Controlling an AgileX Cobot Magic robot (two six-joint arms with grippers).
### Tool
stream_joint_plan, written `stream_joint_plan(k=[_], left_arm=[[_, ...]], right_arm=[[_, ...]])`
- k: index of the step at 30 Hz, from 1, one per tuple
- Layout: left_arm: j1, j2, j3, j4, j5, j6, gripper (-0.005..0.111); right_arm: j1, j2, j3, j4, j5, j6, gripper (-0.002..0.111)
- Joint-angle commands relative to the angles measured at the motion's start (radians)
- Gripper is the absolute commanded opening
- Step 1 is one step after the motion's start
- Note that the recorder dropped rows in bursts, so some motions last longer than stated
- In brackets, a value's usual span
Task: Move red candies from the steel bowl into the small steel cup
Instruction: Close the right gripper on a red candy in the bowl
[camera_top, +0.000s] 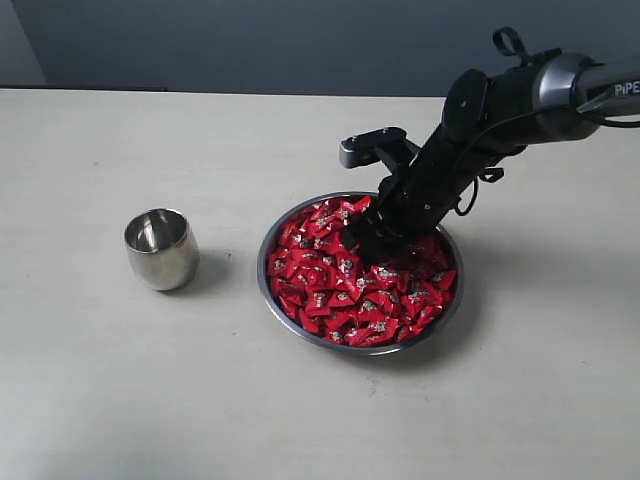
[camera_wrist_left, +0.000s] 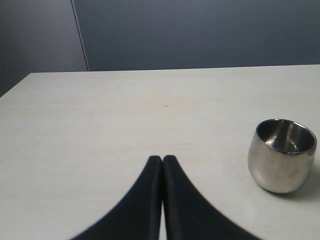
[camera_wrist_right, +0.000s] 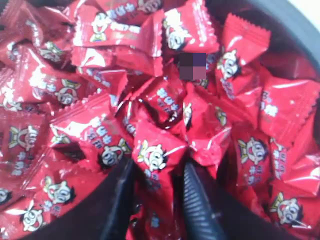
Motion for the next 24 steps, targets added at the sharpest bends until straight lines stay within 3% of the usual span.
stream_joint_plan(k=[1, 7, 24], left_arm=[[0.001, -0.004, 0.004, 0.001, -0.002, -0.003, 0.0], [0.001, -0.004, 0.004, 0.001, -0.002, -0.003, 0.0], [0.001, -0.004, 0.004, 0.001, -0.002, -0.003, 0.0]], right_arm=[[0.003, 0.0, -0.003, -0.003, -0.015, -0.001, 0.029], [0.003, 0.0, -0.003, -0.003, -0.033, -0.001, -0.001], [0.003, -0.121, -0.003, -0.007, -0.02, 0.021, -0.001]])
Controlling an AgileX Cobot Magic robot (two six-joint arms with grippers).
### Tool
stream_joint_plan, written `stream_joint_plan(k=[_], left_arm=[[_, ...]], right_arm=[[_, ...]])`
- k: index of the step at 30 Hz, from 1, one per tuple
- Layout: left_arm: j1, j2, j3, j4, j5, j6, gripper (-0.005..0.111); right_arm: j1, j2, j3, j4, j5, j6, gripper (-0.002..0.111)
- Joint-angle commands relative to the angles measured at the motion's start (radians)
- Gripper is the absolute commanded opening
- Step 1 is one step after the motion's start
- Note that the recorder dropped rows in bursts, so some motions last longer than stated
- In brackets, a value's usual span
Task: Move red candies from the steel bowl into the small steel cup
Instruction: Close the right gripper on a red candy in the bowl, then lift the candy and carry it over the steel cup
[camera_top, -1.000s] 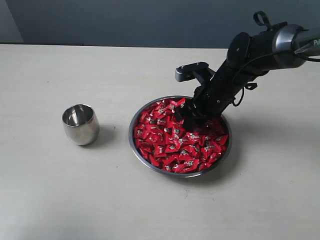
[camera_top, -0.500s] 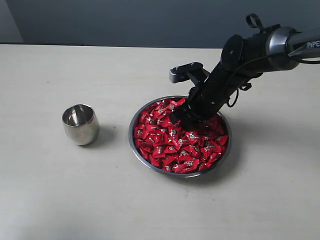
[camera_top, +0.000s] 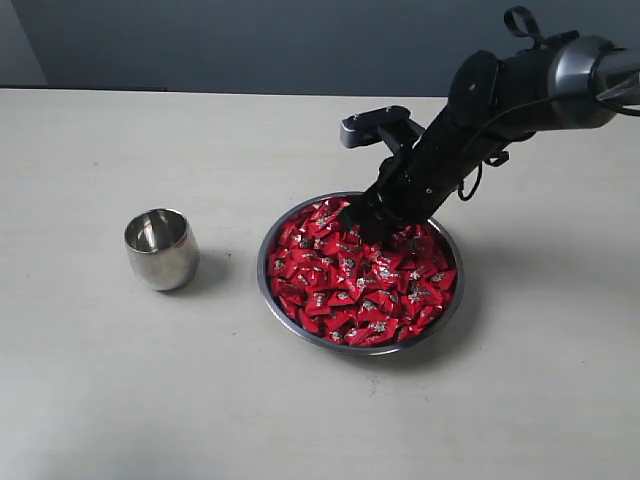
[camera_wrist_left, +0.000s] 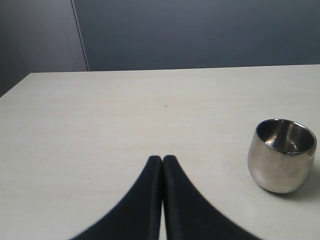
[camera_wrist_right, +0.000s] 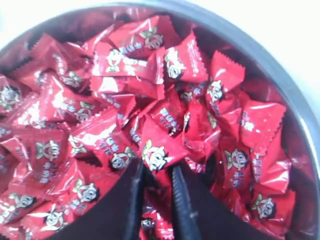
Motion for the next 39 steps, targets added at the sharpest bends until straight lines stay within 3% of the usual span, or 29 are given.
stream_joint_plan(k=[1, 13, 17, 21, 30, 39], left_arm=[[0.001, -0.004, 0.004, 0.001, -0.002, -0.003, 0.0], [0.001, -0.004, 0.004, 0.001, -0.002, -0.003, 0.0], [0.001, -0.004, 0.004, 0.001, -0.002, -0.003, 0.0], [0.001, -0.004, 0.004, 0.001, -0.002, -0.003, 0.0], [0.001, -0.004, 0.004, 0.001, -0.002, -0.003, 0.0], [0.001, -0.004, 0.004, 0.001, -0.002, -0.003, 0.0]], right_arm=[[0.003, -0.075, -0.003, -0.005, -0.006, 0.004, -0.001], [0.005, -0.148, -0.003, 0.082, -0.171, -0.045, -0.001], [0.005, -0.129, -0.025, 0.301, -0.146, -0.263, -0.001], [0.007, -0.074, -0.142, 0.39, -0.014, -0.321, -0.001], [0.102, 0.079, -0.443, 0.351, 0.154, -0.317, -0.001], [0.25, 0.218, -0.61, 0.257, 0.203, -0.258, -0.001]])
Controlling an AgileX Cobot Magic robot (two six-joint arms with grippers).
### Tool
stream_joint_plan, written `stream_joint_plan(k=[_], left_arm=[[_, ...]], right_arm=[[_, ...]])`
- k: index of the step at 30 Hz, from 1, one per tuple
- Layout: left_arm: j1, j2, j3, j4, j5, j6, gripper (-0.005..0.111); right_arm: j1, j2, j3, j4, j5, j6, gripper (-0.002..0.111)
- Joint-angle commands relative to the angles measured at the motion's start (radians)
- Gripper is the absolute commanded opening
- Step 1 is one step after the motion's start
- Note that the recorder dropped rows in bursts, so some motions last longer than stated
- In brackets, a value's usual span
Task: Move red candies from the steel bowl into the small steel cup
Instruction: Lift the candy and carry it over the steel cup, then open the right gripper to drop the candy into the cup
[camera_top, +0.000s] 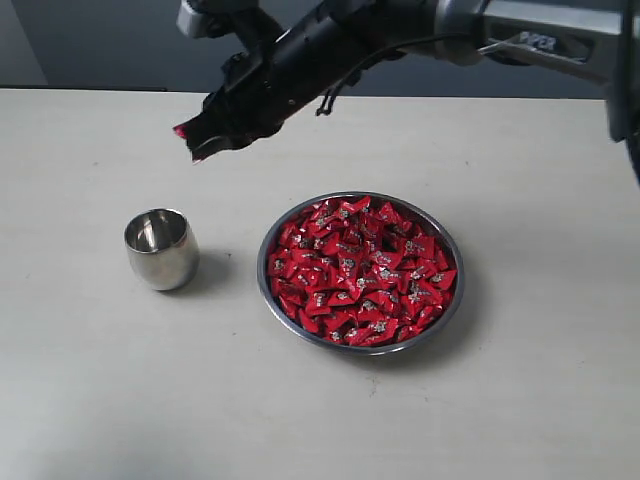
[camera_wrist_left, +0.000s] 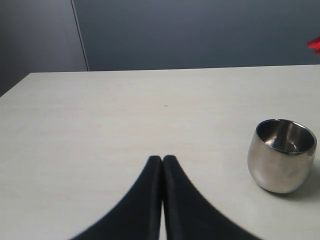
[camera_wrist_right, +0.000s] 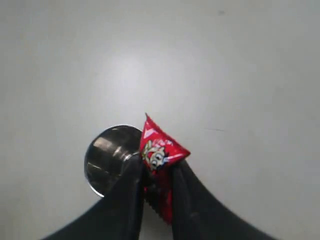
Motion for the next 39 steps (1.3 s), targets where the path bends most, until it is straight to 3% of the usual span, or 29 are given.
stream_joint_plan(k=[1, 9, 25, 28, 32, 39], left_arm=[[0.001, -0.004, 0.004, 0.001, -0.002, -0.003, 0.0], [0.001, -0.004, 0.004, 0.001, -0.002, -0.003, 0.0], [0.001, -0.004, 0.004, 0.001, -0.002, -0.003, 0.0], [0.001, -0.004, 0.004, 0.001, -0.002, -0.003, 0.0], [0.001, -0.004, 0.004, 0.001, -0.002, -0.003, 0.0], [0.001, -0.004, 0.004, 0.001, -0.002, -0.003, 0.0]], right_arm=[[0.061, 0.056, -0.068, -0.08, 0.035, 0.046, -0.001], [0.114, 0.121, -0.126, -0.123, 0.038, 0.088, -0.001], [0.119, 0.153, -0.129, -0.144, 0.027, 0.116, -0.001], [0.119, 0.153, -0.129, -0.144, 0.032, 0.116, 0.01], [0.119, 0.153, -0.129, -0.146, 0.026, 0.142, 0.036], [0.119, 0.153, -0.129, -0.146, 0.029, 0.147, 0.037]])
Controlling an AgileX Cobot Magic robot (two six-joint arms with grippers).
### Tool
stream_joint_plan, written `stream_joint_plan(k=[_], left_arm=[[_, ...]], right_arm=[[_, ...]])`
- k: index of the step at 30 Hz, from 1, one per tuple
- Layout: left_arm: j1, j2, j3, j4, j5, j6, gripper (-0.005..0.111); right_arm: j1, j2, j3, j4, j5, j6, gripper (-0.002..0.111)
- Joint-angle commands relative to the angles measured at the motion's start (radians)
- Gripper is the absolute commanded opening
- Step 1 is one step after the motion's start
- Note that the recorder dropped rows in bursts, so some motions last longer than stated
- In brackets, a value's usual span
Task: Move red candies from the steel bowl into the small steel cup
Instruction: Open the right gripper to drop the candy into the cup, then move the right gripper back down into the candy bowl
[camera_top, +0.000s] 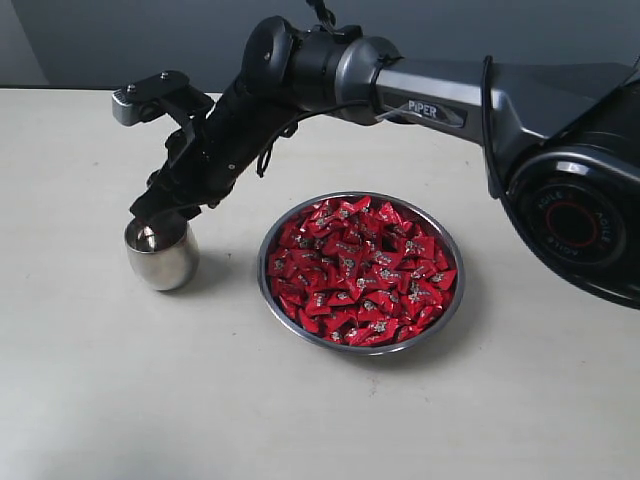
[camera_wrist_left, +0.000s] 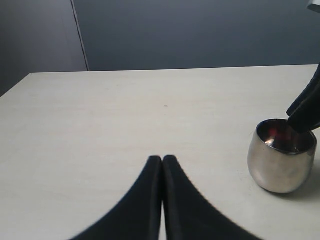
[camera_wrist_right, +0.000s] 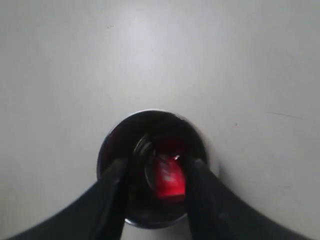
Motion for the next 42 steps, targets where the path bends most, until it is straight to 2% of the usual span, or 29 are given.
stream_joint_plan(k=[1, 4, 6, 8, 10, 11, 15, 21, 24, 27, 34, 39, 42], left_arm=[[0.001, -0.004, 0.004, 0.001, -0.002, -0.003, 0.0], [0.001, -0.004, 0.004, 0.001, -0.002, -0.003, 0.0], [0.001, -0.004, 0.004, 0.001, -0.002, -0.003, 0.0], [0.001, -0.004, 0.004, 0.001, -0.002, -0.003, 0.0], [0.001, -0.004, 0.004, 0.001, -0.002, -0.003, 0.0], [0.001, -0.004, 0.004, 0.001, -0.002, -0.003, 0.0], [0.001, -0.004, 0.004, 0.001, -0.002, -0.003, 0.0], [0.001, -0.004, 0.004, 0.001, -0.002, -0.003, 0.0], [0.001, -0.004, 0.004, 0.001, -0.002, -0.003, 0.0], [0.001, -0.004, 0.004, 0.001, -0.002, -0.003, 0.0], [0.001, -0.004, 0.004, 0.001, -0.002, -0.003, 0.0], [0.001, -0.004, 0.004, 0.001, -0.002, -0.003, 0.0], [0.001, -0.004, 0.004, 0.001, -0.002, -0.003, 0.0]], right_arm=[[0.001, -0.003, -0.005, -0.003, -0.004, 0.001, 0.037], [0.001, -0.009, -0.005, -0.003, -0.004, 0.003, 0.037], [-0.001, -0.019, -0.005, -0.005, -0.007, 0.014, 0.033], [-0.004, -0.032, -0.005, -0.005, -0.019, 0.017, 0.021], [-0.008, -0.045, -0.005, -0.01, -0.036, 0.017, 0.003], [-0.013, -0.05, -0.005, -0.01, -0.044, 0.017, 0.0], [-0.019, -0.07, -0.005, -0.046, -0.078, 0.03, -0.001], [-0.051, -0.113, 0.001, -0.179, -0.165, 0.18, -0.001], [-0.081, -0.151, 0.046, -0.183, -0.216, 0.204, -0.001], [-0.114, -0.208, 0.142, -0.181, -0.281, 0.204, -0.001], [-0.239, -0.546, 0.658, -0.179, -0.542, 0.166, -0.001], [-0.343, -0.657, 0.9, -0.187, -0.587, 0.166, -0.001], [-0.361, -0.655, 0.955, -0.204, -0.572, 0.166, -0.001]])
